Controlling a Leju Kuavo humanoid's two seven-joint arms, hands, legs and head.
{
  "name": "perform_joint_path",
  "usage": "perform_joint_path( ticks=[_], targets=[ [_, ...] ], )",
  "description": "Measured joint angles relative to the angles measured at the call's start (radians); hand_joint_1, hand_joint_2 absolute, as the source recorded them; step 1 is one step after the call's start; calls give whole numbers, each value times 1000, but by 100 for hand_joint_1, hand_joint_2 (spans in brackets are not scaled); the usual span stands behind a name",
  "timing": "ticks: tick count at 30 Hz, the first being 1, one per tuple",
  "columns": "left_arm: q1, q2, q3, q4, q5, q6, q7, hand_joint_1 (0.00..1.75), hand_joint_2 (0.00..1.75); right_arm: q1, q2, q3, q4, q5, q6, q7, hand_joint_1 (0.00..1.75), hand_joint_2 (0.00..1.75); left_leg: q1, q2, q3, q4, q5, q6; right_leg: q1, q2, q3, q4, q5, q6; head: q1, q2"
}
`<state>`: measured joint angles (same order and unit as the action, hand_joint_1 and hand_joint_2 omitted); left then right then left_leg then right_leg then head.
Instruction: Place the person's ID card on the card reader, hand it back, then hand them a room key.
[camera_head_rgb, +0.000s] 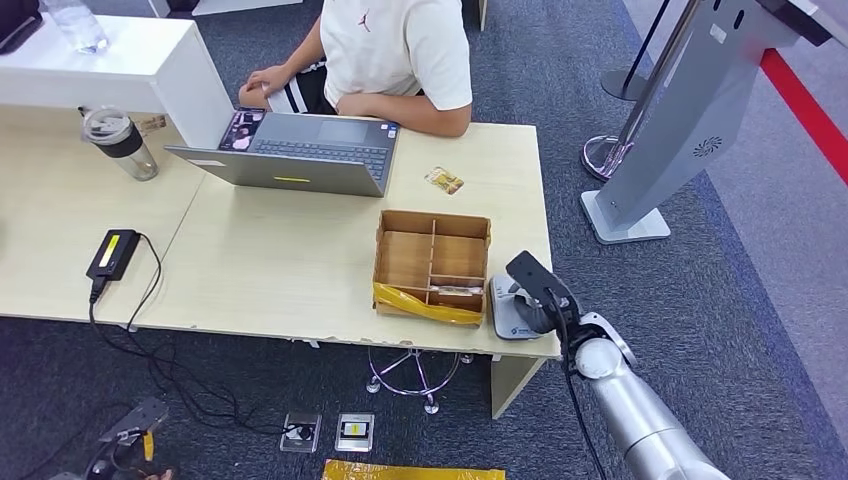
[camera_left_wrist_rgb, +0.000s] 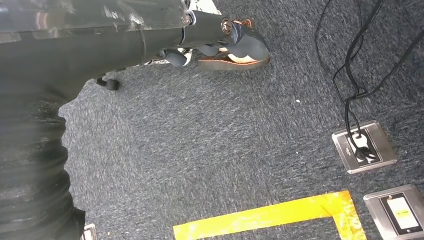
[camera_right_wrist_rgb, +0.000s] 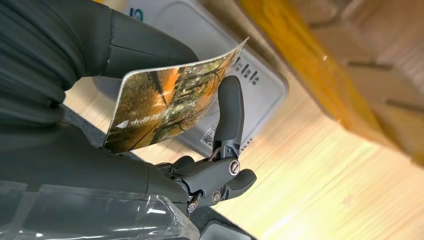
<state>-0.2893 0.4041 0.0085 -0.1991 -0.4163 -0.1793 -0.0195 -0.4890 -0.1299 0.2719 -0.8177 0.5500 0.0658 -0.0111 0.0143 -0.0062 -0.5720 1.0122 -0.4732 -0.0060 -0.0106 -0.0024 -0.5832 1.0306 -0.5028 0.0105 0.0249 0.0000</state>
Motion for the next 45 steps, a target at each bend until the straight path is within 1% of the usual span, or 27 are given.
perform_joint_path(
  ticks=[10,15,19,26,30,34,38,41,45],
  targets=[
    [-1,0,14,0,-2,2,2,0,175,-20,10,45,-2,13,40,23,175,175,0,0,0,0,0,0,0,0,0,0,0,0,0,0],
    [0,1,26,0,-2,2,2,0,175,-23,10,49,-3,16,37,33,175,175,0,0,0,0,0,0,0,0,0,0,0,0,0,0],
    [4,1,30,0,-2,3,2,0,175,-24,8,50,-15,19,16,48,175,175,0,0,0,0,0,0,0,0,0,0,0,0,0,0],
    [12,1,37,0,-8,4,2,0,175,-24,2,41,-59,35,-70,55,175,175,0,0,0,0,0,0,0,0,0,0,0,0,0,0],
    [16,1,46,0,-17,5,-1,0,175,-24,-2,18,-102,49,-146,43,175,175,0,0,0,0,0,0,0,0,0,0,0,0,0,0],
    [20,0,54,0,-28,11,-11,0,175,-28,-2,-28,-166,50,-257,10,175,175,0,0,0,0,0,0,0,0,0,0,0,0,0,0],
    [19,-3,54,0,-41,15,-12,0,175,-50,-2,-77,-223,30,-327,-35,175,175,0,0,0,0,0,0,0,0,0,0,0,0,0,0],
    [13,-10,54,0,-60,11,-12,0,175,-74,-2,-102,-266,23,-354,-77,175,175,0,0,0,0,0,0,0,0,0,0,0,0,0,0],
    [-9,-21,53,-1,-86,-3,-12,0,175,-132,1,-108,-282,62,-359,-124,175,175,0,0,0,0,0,0,0,0,0,0,1,0,0,0]
  ],
)
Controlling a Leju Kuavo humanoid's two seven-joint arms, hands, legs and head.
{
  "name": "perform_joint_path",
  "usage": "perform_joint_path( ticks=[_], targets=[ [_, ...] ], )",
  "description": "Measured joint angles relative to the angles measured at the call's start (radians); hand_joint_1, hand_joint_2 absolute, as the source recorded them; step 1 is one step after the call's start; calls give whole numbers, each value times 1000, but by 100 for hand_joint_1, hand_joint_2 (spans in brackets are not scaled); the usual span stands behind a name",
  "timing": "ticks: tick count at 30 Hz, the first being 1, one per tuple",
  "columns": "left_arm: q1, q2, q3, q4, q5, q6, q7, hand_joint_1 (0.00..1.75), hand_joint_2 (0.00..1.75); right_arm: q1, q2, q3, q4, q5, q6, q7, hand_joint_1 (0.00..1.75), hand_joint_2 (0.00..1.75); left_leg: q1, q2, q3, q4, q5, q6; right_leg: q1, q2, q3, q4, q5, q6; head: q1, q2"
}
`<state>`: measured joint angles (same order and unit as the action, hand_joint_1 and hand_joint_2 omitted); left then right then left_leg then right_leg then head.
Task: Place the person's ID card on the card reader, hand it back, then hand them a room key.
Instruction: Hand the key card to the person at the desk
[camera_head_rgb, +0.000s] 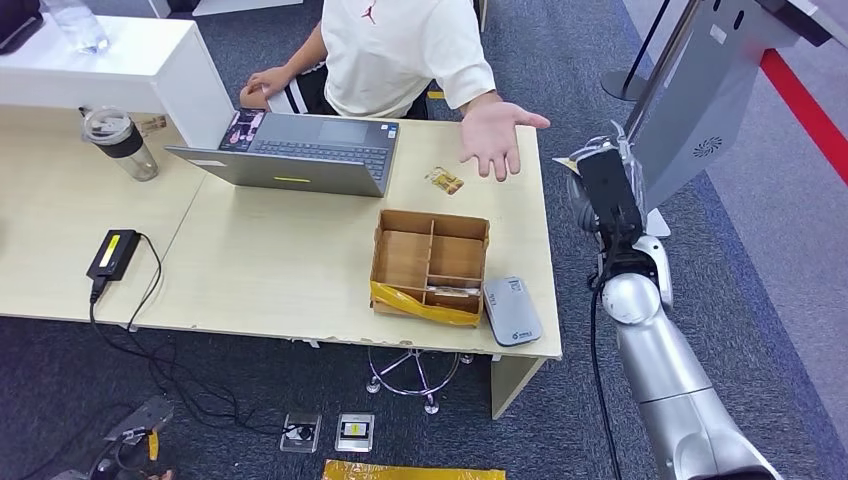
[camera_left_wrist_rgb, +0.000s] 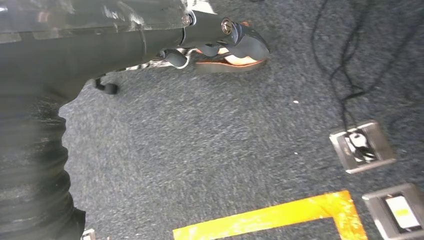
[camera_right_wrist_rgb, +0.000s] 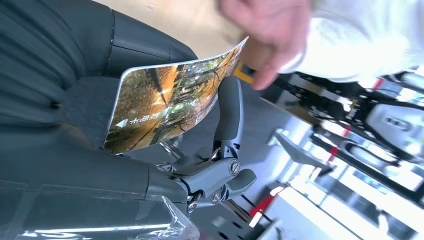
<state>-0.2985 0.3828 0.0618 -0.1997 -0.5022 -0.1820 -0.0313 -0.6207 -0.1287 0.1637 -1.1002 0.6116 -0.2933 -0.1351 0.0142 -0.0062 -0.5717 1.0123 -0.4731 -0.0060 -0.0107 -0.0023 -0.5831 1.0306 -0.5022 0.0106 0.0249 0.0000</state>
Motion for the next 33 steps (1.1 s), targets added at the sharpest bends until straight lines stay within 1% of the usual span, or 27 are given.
perform_joint_path(
  ticks=[5,10,14,20,21,24,25,29,33],
  targets=[
    [-25,-14,0,-3,-25,-11,1,0,175,-77,35,12,44,59,-7,-59,175,175,0,0,0,0,0,0,0,0,0,0,0,0,0,0],
    [-50,-24,0,-7,-45,-16,8,0,175,-174,86,60,189,136,-15,-85,175,175,0,0,0,0,0,0,1,1,0,1,0,0,0,0],
    [-61,-28,0,-8,-50,-16,18,0,175,-229,127,101,308,203,-21,-75,175,175,1,0,0,0,0,0,1,0,0,1,0,0,0,0],
    [-58,-25,0,-8,-46,-15,19,0,175,-280,170,156,459,279,-23,-33,175,175,1,0,-1,0,0,0,1,0,0,0,0,0,0,0],
    [-56,-24,0,-8,-44,-15,19,0,175,-284,174,162,477,287,-24,-28,134,175,1,0,-1,0,0,0,1,0,0,0,0,0,0,0],
    [-46,-20,0,-8,-42,-15,19,0,175,-289,181,177,516,306,-30,-16,3,175,1,-1,-1,0,0,0,1,-1,0,0,0,0,0,0],
    [-42,-19,0,-8,-42,-14,19,0,175,-289,182,181,526,311,-34,-11,0,175,1,-1,-1,0,0,0,1,-1,0,0,0,0,0,0],
    [-32,-14,0,-8,-37,-14,20,0,175,-290,183,189,562,320,-52,-3,0,175,0,-1,-1,0,0,0,1,-1,0,0,0,0,0,0],
    [-26,-9,0,-7,-34,-13,20,0,175,-292,182,191,578,297,-72,-7,0,175,1,-1,0,0,0,0,1,0,0,0,0,0,0,0]
  ],
)
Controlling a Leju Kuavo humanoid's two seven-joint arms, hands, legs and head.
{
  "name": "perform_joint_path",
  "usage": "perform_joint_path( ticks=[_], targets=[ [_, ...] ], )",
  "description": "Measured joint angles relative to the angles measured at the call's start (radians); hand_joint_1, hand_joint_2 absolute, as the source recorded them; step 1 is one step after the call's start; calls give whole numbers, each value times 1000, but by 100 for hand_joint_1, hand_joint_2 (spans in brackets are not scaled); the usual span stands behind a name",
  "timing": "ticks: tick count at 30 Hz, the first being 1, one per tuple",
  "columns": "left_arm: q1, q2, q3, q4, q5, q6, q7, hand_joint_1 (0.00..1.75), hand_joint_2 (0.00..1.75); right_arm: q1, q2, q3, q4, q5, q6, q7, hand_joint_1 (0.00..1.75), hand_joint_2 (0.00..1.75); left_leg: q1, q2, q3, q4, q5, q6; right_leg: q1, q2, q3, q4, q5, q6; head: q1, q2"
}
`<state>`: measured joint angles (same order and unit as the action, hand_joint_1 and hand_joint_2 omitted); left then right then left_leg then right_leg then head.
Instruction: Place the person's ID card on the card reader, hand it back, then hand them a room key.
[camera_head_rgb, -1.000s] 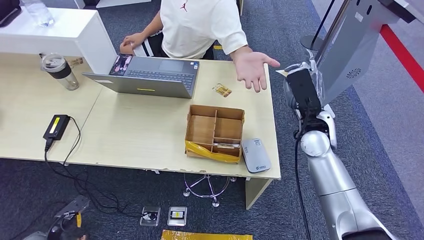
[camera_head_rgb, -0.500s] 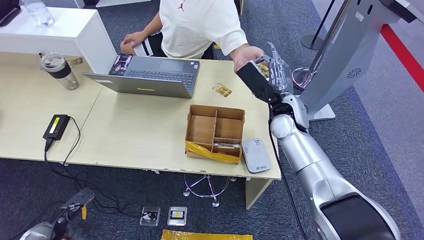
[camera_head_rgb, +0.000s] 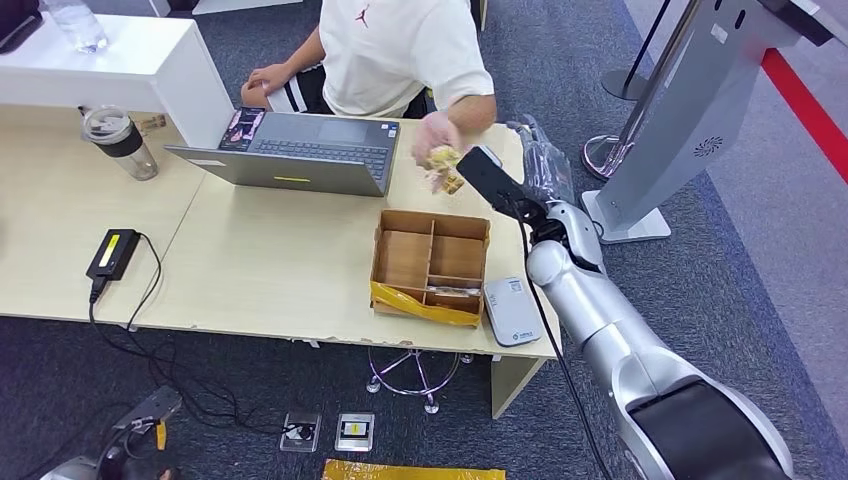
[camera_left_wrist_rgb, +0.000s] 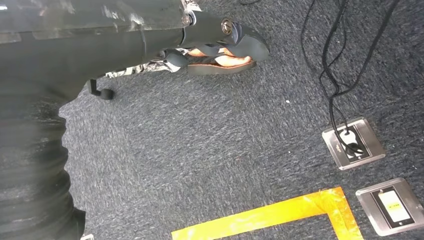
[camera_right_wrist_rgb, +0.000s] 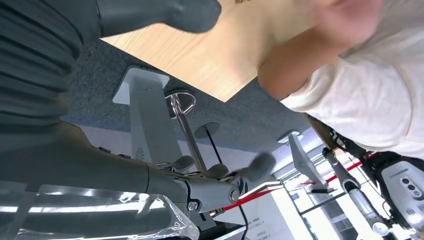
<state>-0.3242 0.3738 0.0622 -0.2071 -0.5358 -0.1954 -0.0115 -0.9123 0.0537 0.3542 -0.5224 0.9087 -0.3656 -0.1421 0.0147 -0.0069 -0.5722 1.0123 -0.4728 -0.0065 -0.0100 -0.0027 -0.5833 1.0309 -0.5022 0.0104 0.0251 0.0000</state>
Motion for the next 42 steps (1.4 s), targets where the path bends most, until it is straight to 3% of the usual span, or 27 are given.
perform_joint_path(
  ticks=[4,8,13,19,26,34,42],
  targets=[
    [11,5,1,0,5,2,0,0,175,-2,-3,-11,0,-59,-8,-19,0,175,0,1,0,0,0,0,0,1,0,0,0,0,0,0],
    [31,12,8,0,11,3,-8,0,175,12,-17,-27,-70,-116,89,18,0,175,0,1,1,0,0,0,0,2,0,0,0,0,0,0],
    [61,23,24,1,12,2,-33,0,175,117,-60,-40,-358,-151,343,166,0,175,0,1,1,0,0,0,0,2,0,0,0,0,0,0],
    [77,36,47,1,12,-1,-43,0,175,245,-109,-52,-728,-154,584,269,0,175,0,2,1,0,-1,-1,0,2,0,0,0,0,0,0],
    [87,46,72,1,2,0,-36,0,175,343,-142,-51,-987,-118,712,300,0,175,0,2,1,0,-1,-1,0,3,0,0,0,0,0,0],
    [87,50,84,1,-25,1,-24,0,175,419,-153,-26,-1099,-3,762,283,0,175,0,2,1,0,-1,-1,0,3,0,0,0,0,0,0],
    [86,47,105,0,-43,16,-10,0,175,432,-138,42,-1072,158,662,260,0,175,0,2,1,0,-1,-1,0,2,0,0,0,-1,0,0]
  ],
)
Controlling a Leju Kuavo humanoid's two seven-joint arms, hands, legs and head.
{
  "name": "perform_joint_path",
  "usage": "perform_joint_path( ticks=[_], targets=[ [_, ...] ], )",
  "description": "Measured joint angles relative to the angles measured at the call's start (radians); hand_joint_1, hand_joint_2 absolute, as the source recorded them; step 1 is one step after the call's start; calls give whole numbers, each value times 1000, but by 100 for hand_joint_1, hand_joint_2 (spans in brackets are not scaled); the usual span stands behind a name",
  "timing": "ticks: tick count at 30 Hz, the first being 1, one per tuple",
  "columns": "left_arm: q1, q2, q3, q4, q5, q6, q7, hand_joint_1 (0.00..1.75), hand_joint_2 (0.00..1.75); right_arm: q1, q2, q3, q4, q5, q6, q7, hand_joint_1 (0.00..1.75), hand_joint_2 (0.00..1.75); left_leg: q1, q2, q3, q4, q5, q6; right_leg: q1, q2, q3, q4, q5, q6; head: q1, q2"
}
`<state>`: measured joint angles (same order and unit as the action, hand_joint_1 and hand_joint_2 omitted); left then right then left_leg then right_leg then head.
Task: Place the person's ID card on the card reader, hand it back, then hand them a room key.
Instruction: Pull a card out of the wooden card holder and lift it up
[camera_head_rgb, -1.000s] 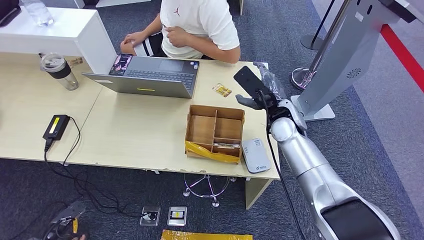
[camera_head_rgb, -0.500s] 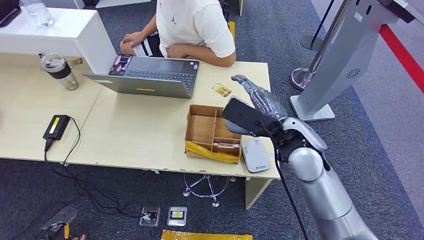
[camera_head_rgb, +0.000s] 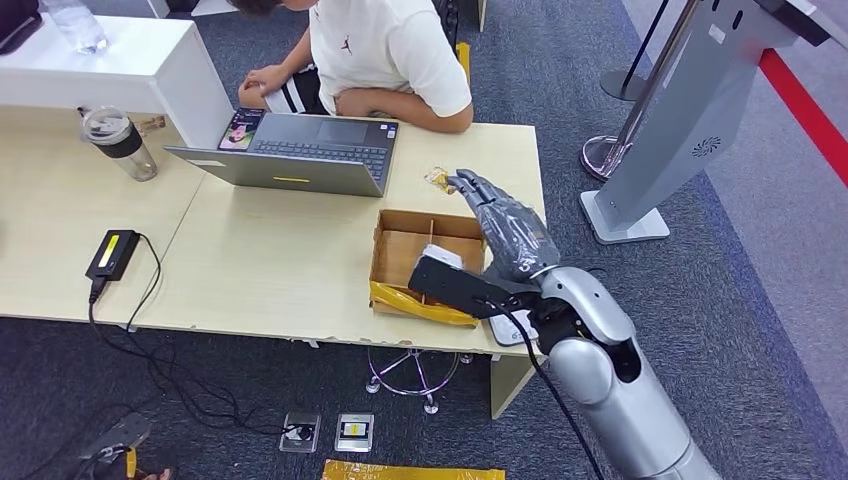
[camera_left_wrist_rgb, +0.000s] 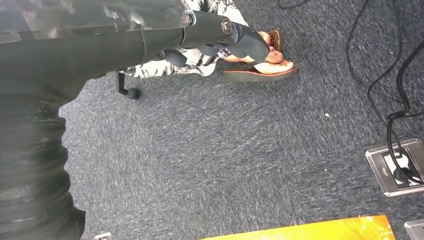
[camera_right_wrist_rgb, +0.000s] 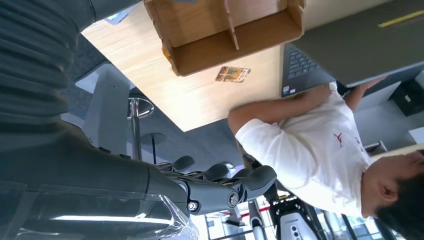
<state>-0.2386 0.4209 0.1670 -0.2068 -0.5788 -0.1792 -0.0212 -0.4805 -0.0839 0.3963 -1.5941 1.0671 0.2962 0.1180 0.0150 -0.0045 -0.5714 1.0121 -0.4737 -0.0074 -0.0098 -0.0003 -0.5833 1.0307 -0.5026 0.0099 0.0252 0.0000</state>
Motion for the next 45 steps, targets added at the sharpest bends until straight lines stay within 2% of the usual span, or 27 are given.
perform_joint_path(
  ticks=[3,8,12,25,45],
  targets=[
    [-1,-3,4,0,-9,1,2,0,175,-1,9,21,27,35,-38,3,0,175,0,0,0,0,0,0,0,0,0,0,0,0,0,0],
    [-18,-13,10,0,-36,-2,12,0,175,-10,42,48,139,90,-175,6,0,175,0,0,0,0,0,0,0,0,0,0,0,0,0,0],
    [-31,-20,11,0,-47,-4,19,0,175,-10,63,56,222,97,-221,6,0,175,0,0,0,0,0,0,0,0,0,0,0,0,0,0],
    [-48,-35,20,0,-57,-1,26,0,175,-10,88,70,361,85,-234,17,0,175,0,0,0,0,0,0,0,0,0,0,0,0,0,0],
    [-54,-39,26,0,-81,4,26,0,175,16,79,71,394,71,-227,62,0,175,0,1,0,0,0,0,0,1,-1,0,0,0,0,0]
  ],
)
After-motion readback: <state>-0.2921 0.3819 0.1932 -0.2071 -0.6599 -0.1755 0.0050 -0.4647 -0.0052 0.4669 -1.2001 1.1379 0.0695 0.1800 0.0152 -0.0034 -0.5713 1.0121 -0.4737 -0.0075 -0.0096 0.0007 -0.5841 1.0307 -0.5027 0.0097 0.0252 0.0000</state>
